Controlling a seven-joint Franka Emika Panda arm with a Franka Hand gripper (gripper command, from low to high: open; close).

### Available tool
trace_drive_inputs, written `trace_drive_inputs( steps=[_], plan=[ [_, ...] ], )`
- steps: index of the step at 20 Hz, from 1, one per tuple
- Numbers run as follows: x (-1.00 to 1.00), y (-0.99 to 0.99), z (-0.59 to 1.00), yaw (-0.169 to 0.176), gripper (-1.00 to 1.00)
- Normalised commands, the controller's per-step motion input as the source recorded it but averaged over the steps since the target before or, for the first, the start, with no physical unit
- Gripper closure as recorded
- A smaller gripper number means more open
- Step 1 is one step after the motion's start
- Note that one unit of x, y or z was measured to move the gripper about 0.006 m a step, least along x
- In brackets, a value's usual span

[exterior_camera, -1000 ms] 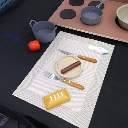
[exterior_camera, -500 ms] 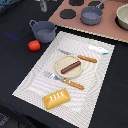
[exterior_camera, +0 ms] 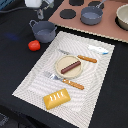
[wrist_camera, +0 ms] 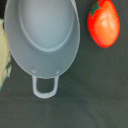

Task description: Interact with the objects in diverse but meaningful ways.

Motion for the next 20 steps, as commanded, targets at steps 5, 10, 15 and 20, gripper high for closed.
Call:
trace_drive_inputs(
  steps=[5,10,15,20],
  plan=[
    [-0.15,-0.46,-0.27,0.066,-1.00],
    [-0.30,-0.47,-0.40,0.058,-1.00],
    [-0.42,-0.31,-0.45,0.036,-1.00],
    [-0.46,-0.18,-0.47,0.033,-1.00]
  ],
)
